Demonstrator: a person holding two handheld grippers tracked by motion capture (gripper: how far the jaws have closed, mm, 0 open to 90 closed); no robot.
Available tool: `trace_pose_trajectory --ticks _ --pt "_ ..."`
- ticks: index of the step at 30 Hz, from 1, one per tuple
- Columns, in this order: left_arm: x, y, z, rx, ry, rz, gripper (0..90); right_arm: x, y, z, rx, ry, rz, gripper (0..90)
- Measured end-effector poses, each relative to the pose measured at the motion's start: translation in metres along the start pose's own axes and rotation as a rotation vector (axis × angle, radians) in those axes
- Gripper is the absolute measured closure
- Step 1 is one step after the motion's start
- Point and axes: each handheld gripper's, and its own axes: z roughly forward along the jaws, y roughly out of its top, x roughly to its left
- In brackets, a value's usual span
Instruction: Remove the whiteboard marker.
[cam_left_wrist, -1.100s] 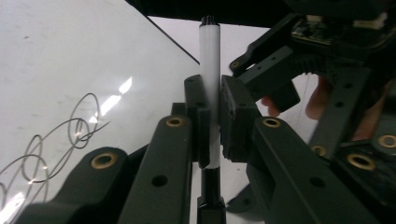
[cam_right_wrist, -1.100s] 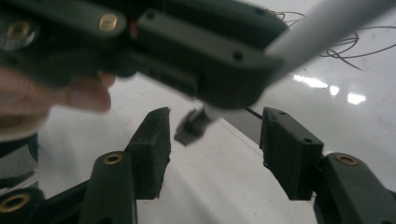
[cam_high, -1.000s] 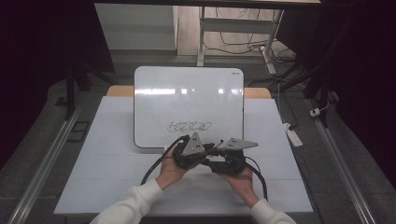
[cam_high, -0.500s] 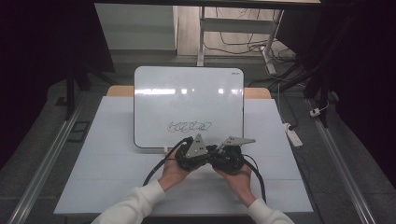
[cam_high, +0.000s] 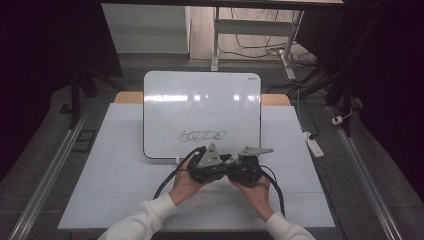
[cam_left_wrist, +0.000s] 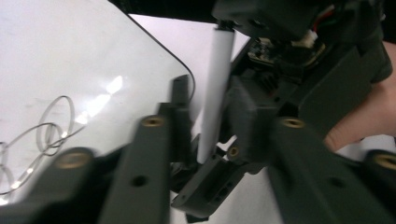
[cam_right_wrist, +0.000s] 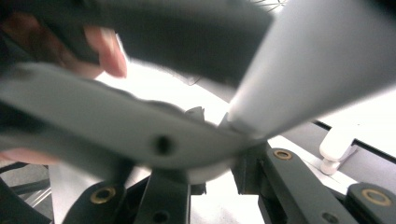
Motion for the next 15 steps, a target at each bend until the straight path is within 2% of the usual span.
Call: trace_pose_trajectory --ticks 2,3,5,6,7,9,15 --pt "0.002 0.0 -0.004 -0.006 0.006 -0.006 59.1 0.0 0.0 -0.001 -0.006 -0.001 0.0 77.5" --pt "0.007 -0.002 -0.016 -0.024 0.028 -0.033 53.2 -0.002 0.001 -0.003 -0.016 -0.006 -0.004 77.6" --pt "0.013 -0.007 -0.029 -0.032 0.046 -0.068 48.3 -0.004 0.001 -0.005 -0.03 -0.009 -0.011 77.6" --pt "0.013 -0.007 -0.029 -0.032 0.046 -0.068 47.0 -0.004 0.001 -0.005 -0.03 -0.009 -0.011 77.6" --pt "0.016 -0.011 -0.036 -0.031 0.054 -0.085 45.9 -0.006 0.001 -0.007 -0.04 -0.011 -0.01 77.6" --pt "0.021 -0.02 -0.051 -0.023 0.072 -0.109 44.8 -0.007 0.001 -0.009 -0.048 -0.014 -0.014 77.6" --pt "0.03 -0.062 -0.098 0.048 0.148 -0.19 40.3 -0.011 0.002 -0.015 -0.078 -0.017 -0.024 77.6"
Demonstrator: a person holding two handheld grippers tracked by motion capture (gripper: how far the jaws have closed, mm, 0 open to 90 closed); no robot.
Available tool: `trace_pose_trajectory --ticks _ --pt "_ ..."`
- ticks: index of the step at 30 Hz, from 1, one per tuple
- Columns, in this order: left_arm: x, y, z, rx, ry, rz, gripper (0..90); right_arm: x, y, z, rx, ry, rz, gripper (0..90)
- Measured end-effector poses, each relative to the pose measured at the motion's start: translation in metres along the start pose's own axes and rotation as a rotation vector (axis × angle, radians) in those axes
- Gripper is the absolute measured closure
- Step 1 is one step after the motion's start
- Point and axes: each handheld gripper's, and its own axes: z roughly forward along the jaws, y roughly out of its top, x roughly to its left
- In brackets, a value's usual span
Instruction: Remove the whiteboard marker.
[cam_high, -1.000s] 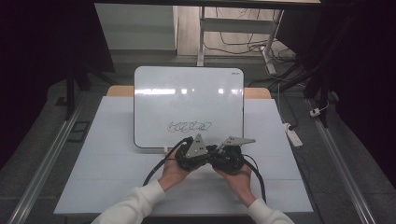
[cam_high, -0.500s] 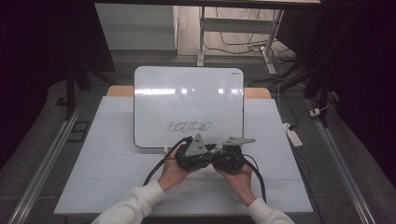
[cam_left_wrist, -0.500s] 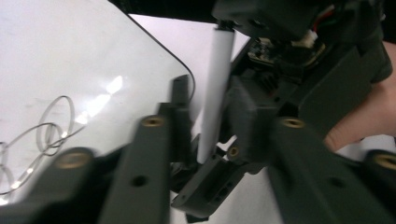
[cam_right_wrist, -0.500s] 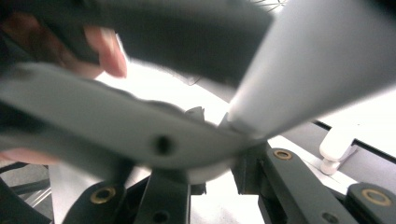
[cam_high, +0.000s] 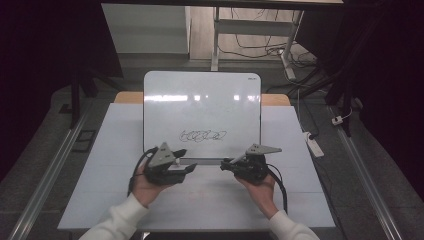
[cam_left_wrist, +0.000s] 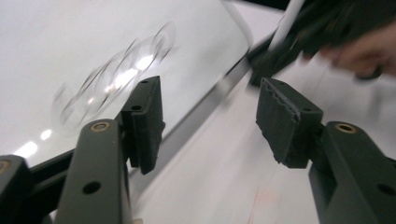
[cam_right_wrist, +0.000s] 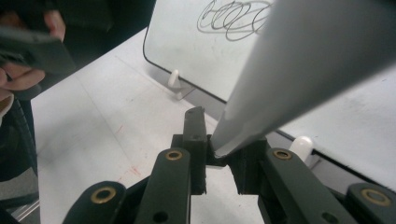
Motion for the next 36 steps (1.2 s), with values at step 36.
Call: trace_pose_trajectory --ticks 36 --pt "0.029 -0.089 -0.049 0.128 0.035 -0.21 23.1 -0.009 0.016 -0.024 -0.193 -0.093 -0.179 77.5"
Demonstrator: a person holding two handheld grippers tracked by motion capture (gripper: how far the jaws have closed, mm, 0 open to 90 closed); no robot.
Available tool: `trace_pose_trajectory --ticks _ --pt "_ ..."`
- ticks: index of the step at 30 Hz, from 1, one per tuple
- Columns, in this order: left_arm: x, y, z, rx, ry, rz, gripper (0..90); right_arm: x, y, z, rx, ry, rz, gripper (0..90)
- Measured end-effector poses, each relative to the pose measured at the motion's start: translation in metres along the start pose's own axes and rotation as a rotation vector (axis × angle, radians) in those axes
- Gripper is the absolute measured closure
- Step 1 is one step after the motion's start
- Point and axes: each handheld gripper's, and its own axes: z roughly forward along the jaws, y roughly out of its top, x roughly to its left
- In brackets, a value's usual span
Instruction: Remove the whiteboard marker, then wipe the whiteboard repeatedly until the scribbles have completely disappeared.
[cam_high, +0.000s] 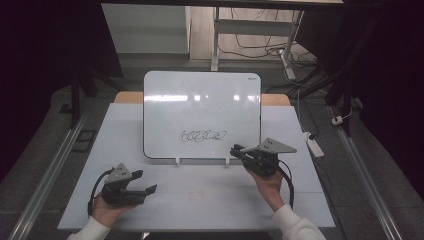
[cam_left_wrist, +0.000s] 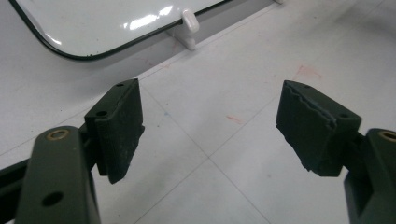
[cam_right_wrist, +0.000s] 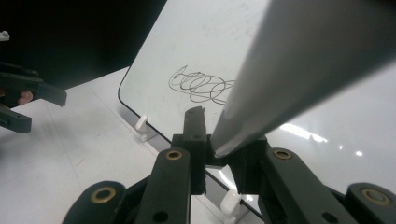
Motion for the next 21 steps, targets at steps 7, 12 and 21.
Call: trace_pose_trajectory --ticks 7,12,21 --pt "0.001 0.0 0.0 0.0 0.001 0.003 22.3 0.007 0.006 0.014 0.002 0.006 -0.035 77.5" --pt "0.001 0.0 0.004 0.012 -0.006 0.001 22.3 0.007 0.01 0.034 0.018 0.006 -0.037 77.6" --pt "0.002 -0.002 0.007 0.025 0.004 0.01 22.5 -0.007 0.017 0.065 0.037 -0.083 -0.046 77.6"
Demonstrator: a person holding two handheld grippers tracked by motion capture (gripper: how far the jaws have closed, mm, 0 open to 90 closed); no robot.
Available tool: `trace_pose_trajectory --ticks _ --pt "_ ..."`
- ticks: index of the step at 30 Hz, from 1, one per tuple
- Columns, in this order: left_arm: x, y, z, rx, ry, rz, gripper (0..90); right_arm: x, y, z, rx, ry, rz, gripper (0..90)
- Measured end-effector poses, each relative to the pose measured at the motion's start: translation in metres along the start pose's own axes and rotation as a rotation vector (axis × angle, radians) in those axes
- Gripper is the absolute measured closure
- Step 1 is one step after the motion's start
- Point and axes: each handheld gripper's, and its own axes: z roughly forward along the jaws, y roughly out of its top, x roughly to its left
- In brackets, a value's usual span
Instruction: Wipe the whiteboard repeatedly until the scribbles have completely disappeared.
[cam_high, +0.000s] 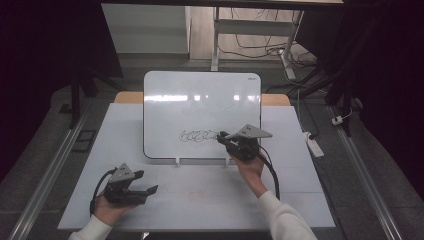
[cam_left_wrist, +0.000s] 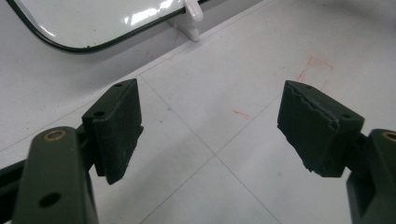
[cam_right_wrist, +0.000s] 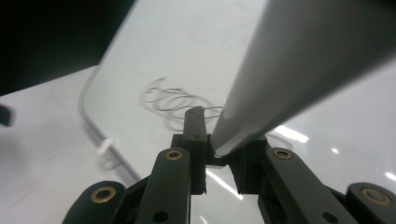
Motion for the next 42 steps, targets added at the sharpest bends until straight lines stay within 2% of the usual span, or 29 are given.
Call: trace_pose_trajectory --ticks 6,8,12,14,16,18,20,22,24,27,28,30,33,34,36,37,38,40,42 --pt "0.001 -0.001 -0.001 -0.001 0.006 -0.001 22.7 -0.018 0.004 0.002 -0.01 -0.095 -0.008 77.6" --pt "0.001 -0.001 0.0 -0.001 0.008 -0.002 22.7 -0.022 0.004 0.003 -0.015 -0.098 0.006 77.6" --pt "0.001 -0.001 0.0 0.0 0.008 -0.001 22.8 -0.021 0.0 0.009 0.012 -0.101 -0.033 77.7" --pt "0.0 -0.001 0.0 -0.001 0.008 0.001 22.8 -0.022 0.0 0.008 0.01 -0.126 -0.059 77.7" --pt "0.0 -0.001 0.0 0.0 0.008 0.003 22.8 -0.027 0.002 0.004 -0.008 -0.148 -0.049 77.8" --pt "0.0 -0.001 0.0 0.0 0.007 0.004 22.9 -0.029 0.0 0.005 -0.003 -0.14 -0.047 77.8" --pt "0.0 0.0 0.001 0.0 0.006 0.004 22.9 -0.023 -0.005 0.011 0.006 -0.079 -0.043 77.9" --pt "-0.001 0.0 0.001 -0.001 0.007 0.007 22.9 -0.017 -0.006 0.015 0.028 -0.043 -0.067 78.0" --pt "-0.001 0.0 0.001 -0.001 0.008 0.009 22.9 -0.017 -0.005 0.015 0.035 -0.051 -0.089 78.0" --pt "0.0 -0.001 0.001 0.001 0.007 0.008 22.9 -0.028 -0.001 0.01 -0.013 -0.101 -0.053 78.0" --pt "0.0 0.0 0.001 0.001 0.007 0.007 22.9 -0.03 -0.001 0.009 -0.017 -0.1 -0.05 78.0" --pt "0.0 0.0 0.002 0.003 0.006 0.008 23.0 -0.025 -0.004 0.011 -0.006 -0.078 -0.056 78.1" --pt "0.0 0.0 0.002 0.003 0.007 0.01 23.0 -0.016 -0.01 0.016 0.03 -0.006 -0.072 78.1" --pt "0.0 0.0 0.002 0.002 0.006 0.009 23.1 -0.016 -0.009 0.016 0.036 -0.009 -0.088 78.0" --pt "0.0 0.0 0.002 0.004 0.007 0.009 23.1 -0.024 -0.005 0.013 0.012 -0.045 -0.078 78.0" --pt "0.0 0.0 0.002 0.005 0.007 0.009 23.1 -0.027 -0.004 0.01 -0.005 -0.078 -0.06 78.0" --pt "0.0 0.0 0.002 0.004 0.006 0.009 23.1 -0.03 -0.003 0.009 -0.017 -0.082 -0.038 78.1" --pt "0.0 0.0 0.003 0.005 0.004 0.009 23.1 -0.024 -0.007 0.01 0.001 -0.062 -0.054 78.1" --pt "0.0 0.001 0.003 0.004 0.003 0.008 23.1 -0.013 -0.011 0.017 0.048 0.001 -0.107 78.1"
